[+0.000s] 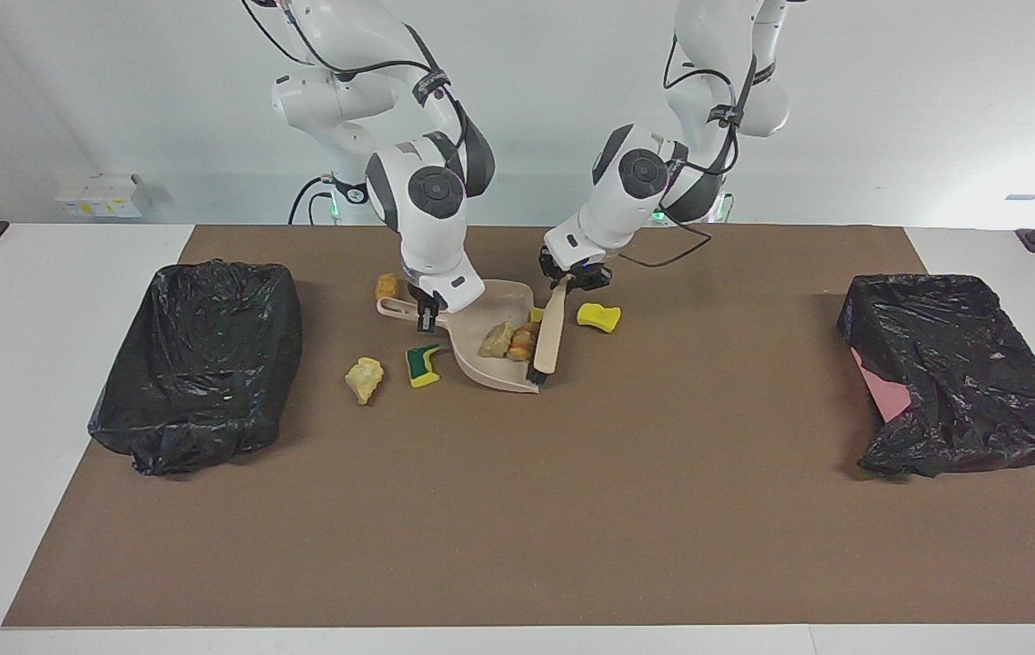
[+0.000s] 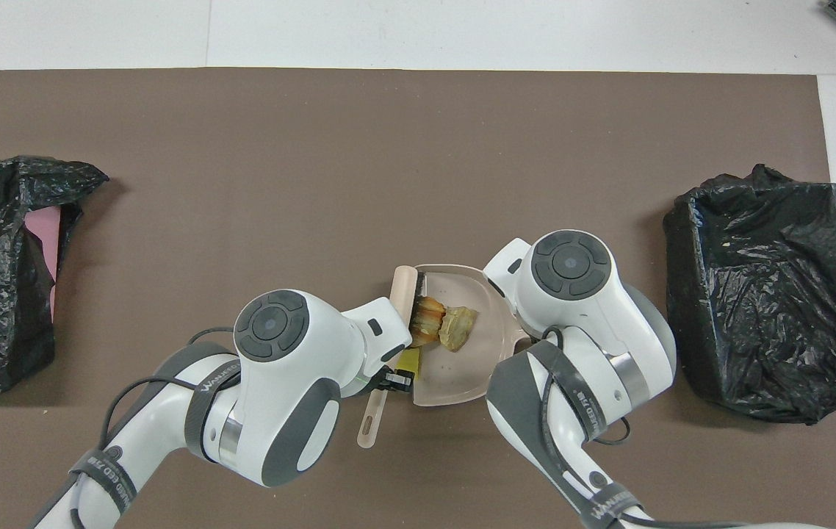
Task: Sweep and dump trash in bin
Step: 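Sweep the trash pieces into the dustpan with the left gripper's brush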
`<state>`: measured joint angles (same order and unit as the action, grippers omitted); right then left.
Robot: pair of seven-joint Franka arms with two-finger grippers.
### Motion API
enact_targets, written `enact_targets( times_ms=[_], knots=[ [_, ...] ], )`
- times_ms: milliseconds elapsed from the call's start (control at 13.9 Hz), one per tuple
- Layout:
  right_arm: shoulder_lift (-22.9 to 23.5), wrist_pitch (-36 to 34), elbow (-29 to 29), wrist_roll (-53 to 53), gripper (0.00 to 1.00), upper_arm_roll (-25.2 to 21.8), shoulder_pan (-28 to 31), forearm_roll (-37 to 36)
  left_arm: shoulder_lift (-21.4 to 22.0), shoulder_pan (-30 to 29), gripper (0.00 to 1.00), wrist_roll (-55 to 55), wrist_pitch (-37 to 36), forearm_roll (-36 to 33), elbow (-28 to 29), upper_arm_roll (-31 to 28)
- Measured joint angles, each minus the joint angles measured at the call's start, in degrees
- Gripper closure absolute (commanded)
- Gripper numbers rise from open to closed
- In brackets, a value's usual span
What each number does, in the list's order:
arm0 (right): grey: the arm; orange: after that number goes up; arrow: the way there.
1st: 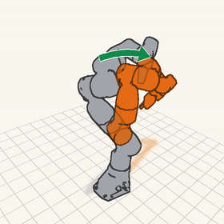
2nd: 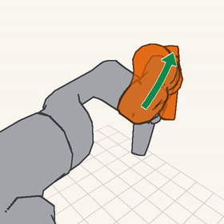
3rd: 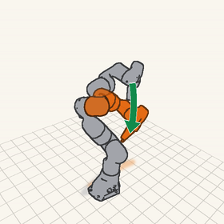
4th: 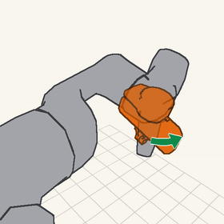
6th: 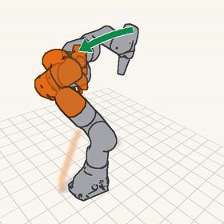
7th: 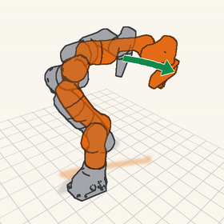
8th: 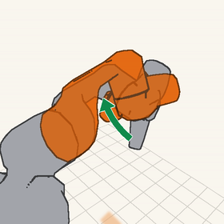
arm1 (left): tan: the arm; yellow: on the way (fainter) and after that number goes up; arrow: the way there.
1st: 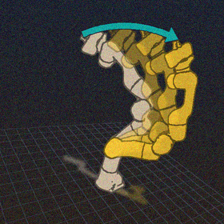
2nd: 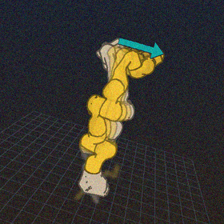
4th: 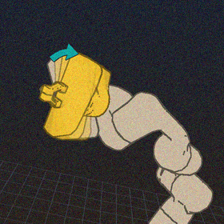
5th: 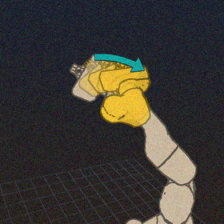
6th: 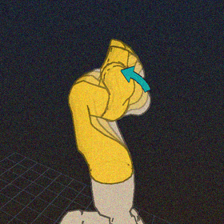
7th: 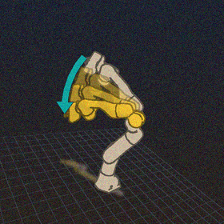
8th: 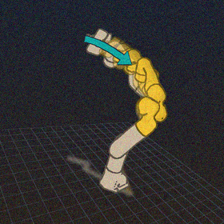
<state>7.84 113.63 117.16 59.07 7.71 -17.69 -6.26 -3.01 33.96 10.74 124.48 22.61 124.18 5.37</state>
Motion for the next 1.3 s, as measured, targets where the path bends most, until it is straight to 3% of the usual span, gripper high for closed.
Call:
enact_targets(
  times_ms=[360, 576, 793, 1081, 1297],
  knots=[
    [0.0, 0.0, 0.02, 0.0, 1.0, 0.0, 0.0, 0.0, 5.39, -2.42, 1.0, 12.78, -6.74, -0.14, -0.37, -1.21],
    [0.0, 0.0, 0.02, 0.0, 1.0, 0.0, 0.0, 0.0, 9.54, -6.14, 1.0, 25.34, -14.46, -4.86, 0.07, -1.5],
    [0.0, 0.0, 0.03, 0.0, 1.0, 0.0, 0.0, 0.0, 12.24, -6.23, 1.0, 35.52, -16.75, -8.28, 3.87, -1.06],
    [-0.93, 1.18, 2.01, 0.0, 1.0, 0.03, -0.1, 0.0, 16.42, -5.28, 1.0, 37.65, -12.68, -8.87, 14.28, 0.17],
    [-2.34, 4.41, 4.85, 0.0, 1.0, 0.01, -0.09, -0.05, 15.4, -1.81, 1.0, 38.17, -5.26, -8.82, 17.81, 0.48]
  ],
)
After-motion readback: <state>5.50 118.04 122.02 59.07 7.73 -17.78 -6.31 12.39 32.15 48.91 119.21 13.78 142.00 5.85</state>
